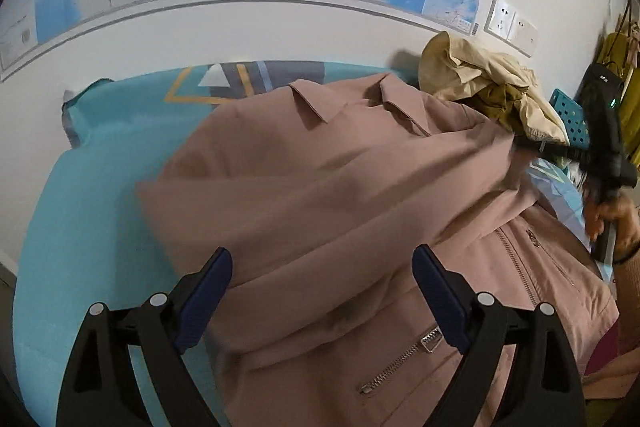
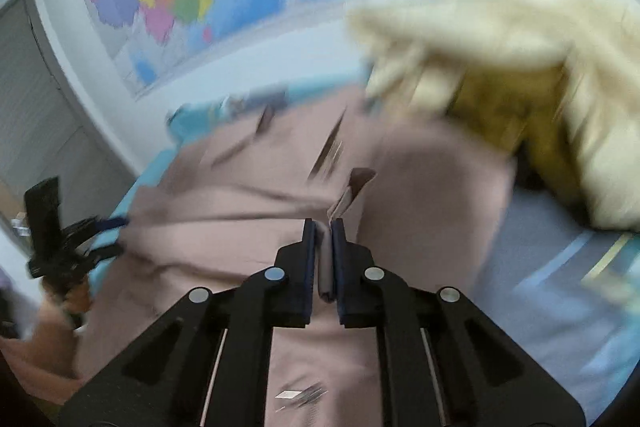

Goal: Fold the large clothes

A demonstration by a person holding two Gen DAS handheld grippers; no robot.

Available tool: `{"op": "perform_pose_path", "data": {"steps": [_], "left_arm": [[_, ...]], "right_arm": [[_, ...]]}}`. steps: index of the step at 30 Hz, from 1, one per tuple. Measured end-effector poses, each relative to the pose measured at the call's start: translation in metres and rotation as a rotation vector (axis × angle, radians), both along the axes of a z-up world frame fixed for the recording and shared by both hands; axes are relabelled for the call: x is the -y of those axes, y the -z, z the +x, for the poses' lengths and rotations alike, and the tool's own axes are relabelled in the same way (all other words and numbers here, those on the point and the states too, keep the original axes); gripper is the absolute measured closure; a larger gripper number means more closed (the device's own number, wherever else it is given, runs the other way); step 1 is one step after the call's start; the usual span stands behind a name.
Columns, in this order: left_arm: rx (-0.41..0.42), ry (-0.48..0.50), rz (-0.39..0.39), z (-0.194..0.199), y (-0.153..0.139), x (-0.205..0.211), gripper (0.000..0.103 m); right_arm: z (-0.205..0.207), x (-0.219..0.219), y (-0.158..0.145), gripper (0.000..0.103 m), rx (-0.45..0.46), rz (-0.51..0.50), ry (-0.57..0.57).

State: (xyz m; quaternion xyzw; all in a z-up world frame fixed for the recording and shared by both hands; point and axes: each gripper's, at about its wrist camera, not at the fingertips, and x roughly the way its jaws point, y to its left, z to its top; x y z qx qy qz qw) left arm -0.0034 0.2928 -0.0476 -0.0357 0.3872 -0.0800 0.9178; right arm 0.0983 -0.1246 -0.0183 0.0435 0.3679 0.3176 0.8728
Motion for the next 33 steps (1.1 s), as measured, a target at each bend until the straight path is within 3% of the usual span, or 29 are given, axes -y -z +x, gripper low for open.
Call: {"op": "perform_pose_path", "data": {"steps": [2,5,9,11,15,17,19,23,26,28,31,33], "left_arm": [[0.012,0.004,0.019,0.001,-0.001,0.004,0.015],[-0.004,0.019,0.069,0.008,0.006,0.015,0.015],[-0.082,-0.008,0.177,0.019,0.026,0.021,0.015],[-0.096,-0.016,0.193,0.019,0.03,0.019,0.016],[-0.021,0.011,0.116,0.003,0.009,0.011,0.016],[0.042,0.046,0.074,-0.007,-0.006,0.012,0.016],[0.066,0.083,0.081,-0.008,-0.012,0.019,0.016],[-0.034,0.112,0.105,0.011,0.007,0.033,0.022],[-0.127,0.072,0.167,0.027,0.033,0.036,0.025],[-0.122,0.064,0.206,0.027,0.038,0.04,0.022],[-0.11,0.056,0.183,0.023,0.032,0.037,0.021],[-0.086,0.045,0.167,0.015,0.024,0.032,0.021]], "right_arm": [[0.01,0.018,-0.003,0.094,-0.006,0.038,0.067],[0.016,0.023,0.024,0.092,-0.123,-0.007,0.06],[0.007,0.03,0.042,0.063,-0.17,-0.06,0.075],[-0.001,0.036,0.032,0.059,-0.141,-0.052,0.09],[-0.019,0.032,-0.001,0.059,-0.016,-0.027,0.087],[-0.026,0.02,-0.014,0.059,0.036,-0.03,0.04],[-0.025,-0.002,-0.018,0.059,0.056,-0.054,-0.02],[-0.01,-0.032,0.009,0.06,-0.019,-0.118,-0.104],[0.008,-0.039,0.042,0.063,-0.102,-0.184,-0.087],[0.016,-0.036,0.058,0.07,-0.149,-0.185,-0.074],[0.01,-0.029,0.05,0.067,-0.133,-0.164,-0.062],[-0.002,-0.022,0.038,0.056,-0.087,-0.147,-0.061]]}}
